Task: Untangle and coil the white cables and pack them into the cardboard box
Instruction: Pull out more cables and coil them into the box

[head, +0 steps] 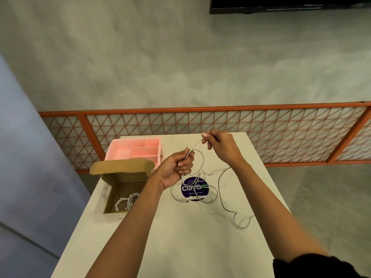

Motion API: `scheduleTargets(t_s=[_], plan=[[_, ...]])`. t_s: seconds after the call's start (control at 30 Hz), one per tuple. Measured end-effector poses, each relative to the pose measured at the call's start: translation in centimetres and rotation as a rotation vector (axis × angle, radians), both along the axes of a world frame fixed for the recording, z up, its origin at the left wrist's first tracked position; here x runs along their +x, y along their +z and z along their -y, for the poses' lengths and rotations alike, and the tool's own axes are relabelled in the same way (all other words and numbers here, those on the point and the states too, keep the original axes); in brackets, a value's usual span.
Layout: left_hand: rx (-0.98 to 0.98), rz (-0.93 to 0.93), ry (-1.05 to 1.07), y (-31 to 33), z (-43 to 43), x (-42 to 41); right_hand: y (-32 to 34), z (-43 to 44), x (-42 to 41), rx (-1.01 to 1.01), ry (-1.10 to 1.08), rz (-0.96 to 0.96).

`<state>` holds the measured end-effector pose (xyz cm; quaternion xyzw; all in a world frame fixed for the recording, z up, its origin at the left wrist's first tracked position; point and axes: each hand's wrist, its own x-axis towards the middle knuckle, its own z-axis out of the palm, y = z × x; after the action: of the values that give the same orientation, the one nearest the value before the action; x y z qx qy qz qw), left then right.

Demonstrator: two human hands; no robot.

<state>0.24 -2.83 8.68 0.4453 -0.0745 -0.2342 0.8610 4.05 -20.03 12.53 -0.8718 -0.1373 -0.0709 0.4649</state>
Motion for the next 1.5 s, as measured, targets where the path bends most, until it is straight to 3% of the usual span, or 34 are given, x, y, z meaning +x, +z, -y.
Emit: scheduleTargets(t_s=[0.23,0.37,0.5,0.67,0.9,1.13,1.27,1.5], plan=[[-0.204,0.007,0.085,0.2,0.3,0.1,-0.6,1.1,-0.3,-0.008,0.081,-0.012],[-0.273,0.027,0.113,1.0,0.1,0.6,-3.8,1.3,-0.4,-0.035,0.023,0.058],[-0.159,0.065,0.142,0.8,0.1,0.7,-5.8,0.8,-0.8,-0.003,0.042,-0.067],[0.005,0.088,0.275,0.3,0.2,0.9,-6.7,0.3,-1.3,-0.026,-0.065,0.03],[0.052,0.144,0.389,0.7,0.3,1.1,-5.9,-1.0,-2.5,-0.106,0.308,-0.294],[0.162,0.168,0.456,-0.2,0.8,1.1,-3.1,-1.1,-3.3,-0.229,0.46,-0.477],[0.404,0.265,0.46,-0.5,1.0,1.2,-1.9,-1.0,-3.3,-0.398,0.453,-0.491],[0.792,0.345,0.327,-1.4,1.0,1.3,-0.2,-0.9,-2.8,-0.57,0.296,-0.335]])
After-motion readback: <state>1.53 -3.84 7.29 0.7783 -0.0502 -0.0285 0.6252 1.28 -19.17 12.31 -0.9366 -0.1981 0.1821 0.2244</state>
